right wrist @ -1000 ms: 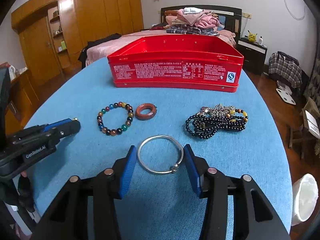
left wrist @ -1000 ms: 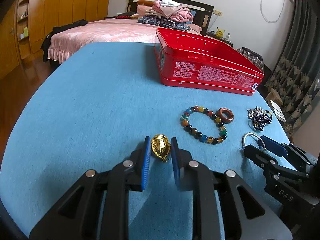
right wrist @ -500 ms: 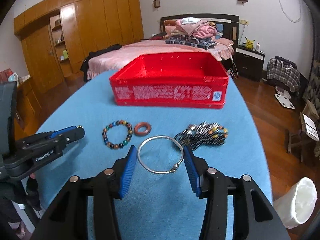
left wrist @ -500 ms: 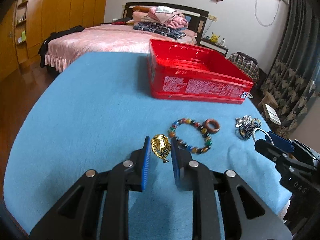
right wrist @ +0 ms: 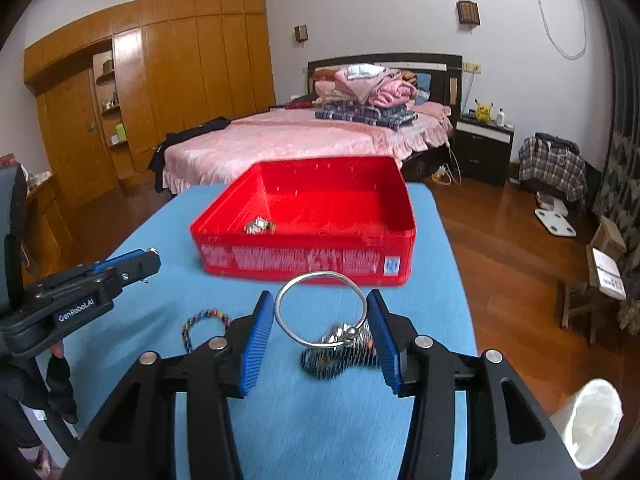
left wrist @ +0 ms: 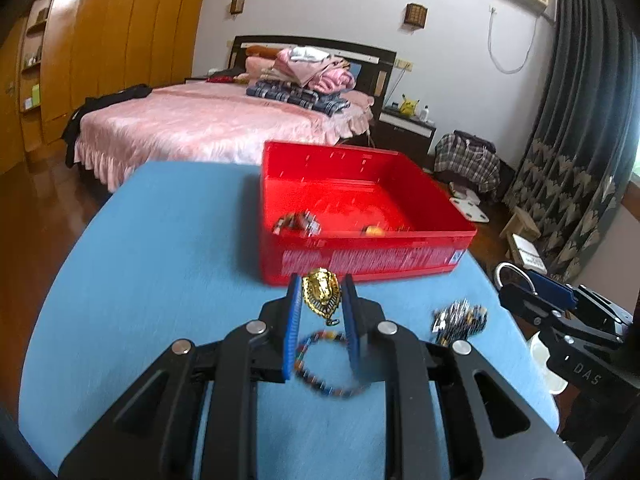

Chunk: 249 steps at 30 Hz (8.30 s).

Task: Organize jewelry
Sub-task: 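Carry the pendant with the left tool into the red box while the right tool carries the bangle there, then open both tools over the red box and withdraw them over the table, then grasp the multicolour bead bracelet with the left tool, then grasp the brown wooden ring with the right tool while the left tool holds the bracelet, then carry the bracelet with the left tool into the red box while the right tool carries the ring there, then open both tools to drop the items in the box and withdraw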

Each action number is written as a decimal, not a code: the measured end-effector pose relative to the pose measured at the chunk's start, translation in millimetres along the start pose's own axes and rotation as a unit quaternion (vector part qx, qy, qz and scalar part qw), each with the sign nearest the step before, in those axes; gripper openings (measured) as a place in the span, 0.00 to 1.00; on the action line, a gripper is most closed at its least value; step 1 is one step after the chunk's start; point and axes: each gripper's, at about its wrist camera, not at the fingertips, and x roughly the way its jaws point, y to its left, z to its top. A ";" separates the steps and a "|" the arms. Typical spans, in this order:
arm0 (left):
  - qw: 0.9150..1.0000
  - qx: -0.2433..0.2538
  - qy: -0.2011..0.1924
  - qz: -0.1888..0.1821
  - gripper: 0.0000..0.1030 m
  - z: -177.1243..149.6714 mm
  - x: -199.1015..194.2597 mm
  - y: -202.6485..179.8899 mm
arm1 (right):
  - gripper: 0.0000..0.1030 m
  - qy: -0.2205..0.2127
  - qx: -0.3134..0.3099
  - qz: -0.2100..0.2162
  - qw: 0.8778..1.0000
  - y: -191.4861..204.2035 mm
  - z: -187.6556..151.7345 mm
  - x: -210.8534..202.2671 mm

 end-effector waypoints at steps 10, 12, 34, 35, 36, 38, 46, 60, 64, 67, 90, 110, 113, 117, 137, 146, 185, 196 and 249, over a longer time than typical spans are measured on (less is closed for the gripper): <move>1.000 0.010 -0.023 -0.012 0.18 40.9 31.7 -17.3 | 0.46 -0.020 0.005 0.008 1.000 -10.2 43.0 30.1; 1.000 0.011 -0.021 -0.012 0.18 46.7 41.4 -17.9 | 0.46 -0.019 0.005 0.008 1.000 -12.5 49.0 39.7; 1.000 0.015 0.016 0.008 0.48 83.0 117.3 -4.4 | 0.68 0.018 0.036 0.009 0.999 -35.6 75.5 112.4; 1.000 0.017 0.013 0.010 0.51 82.7 113.9 -3.9 | 0.71 0.014 0.039 0.002 0.999 -37.8 75.0 107.5; 1.000 0.016 0.009 0.011 0.59 82.5 108.6 -2.5 | 0.79 0.009 0.043 0.000 0.999 -40.0 75.8 104.9; 1.000 0.010 0.002 0.014 0.69 82.5 99.3 -1.6 | 0.85 0.000 0.056 0.004 0.998 -43.6 75.3 95.9; 0.999 0.023 -0.024 0.026 0.89 66.6 42.9 0.8 | 0.94 -0.035 0.084 -0.015 0.996 -53.5 59.5 43.4; 0.998 0.020 0.002 0.054 0.90 -10.0 4.7 3.1 | 0.94 -0.027 0.098 -0.054 0.993 -52.8 -16.1 -5.8; 0.998 0.016 0.023 0.057 0.90 -30.5 6.3 4.0 | 0.94 -0.018 0.087 -0.057 0.994 -45.8 -33.0 -10.0; 0.998 0.014 0.034 0.058 0.90 -40.2 7.4 3.4 | 0.94 -0.013 0.082 -0.055 0.995 -43.2 -42.6 -10.8; 0.997 0.017 0.068 0.031 0.69 -63.8 32.2 -33.1 | 0.94 0.001 0.066 -0.052 0.996 -34.3 -58.8 -6.2; 0.994 0.014 0.104 0.033 0.06 -69.5 50.6 -32.6 | 0.94 -0.001 0.056 -0.024 0.998 -20.2 -55.5 -6.9; 0.994 0.007 0.097 0.046 0.06 -67.5 47.0 -23.0 | 0.94 -0.001 0.044 -0.013 0.999 -10.4 -52.6 -4.9; 0.995 -0.010 0.084 0.057 0.06 -63.6 38.3 -5.5 | 0.94 0.003 0.034 0.009 0.999 3.2 -46.9 2.3; 0.995 -0.035 0.062 0.072 0.06 -49.7 26.9 31.1 | 0.67 0.078 0.015 0.052 0.995 49.9 -32.9 62.2; 0.994 -0.037 0.073 0.068 0.06 -50.8 30.6 35.9 | 0.56 0.105 0.012 0.036 0.994 52.1 -34.1 72.3; 0.997 -0.007 0.067 0.044 0.06 -50.7 11.3 5.9 | 0.29 0.120 -0.014 0.037 0.992 45.9 -46.2 28.5; 0.999 0.008 0.042 0.029 0.06 -36.3 -7.6 -17.2 | 0.29 0.091 -0.002 0.032 0.995 32.0 -33.7 2.1; 1.000 -0.013 -0.022 0.004 0.69 97.8 118.6 -9.3 | 0.61 0.047 0.013 -0.019 0.999 -20.3 75.0 128.3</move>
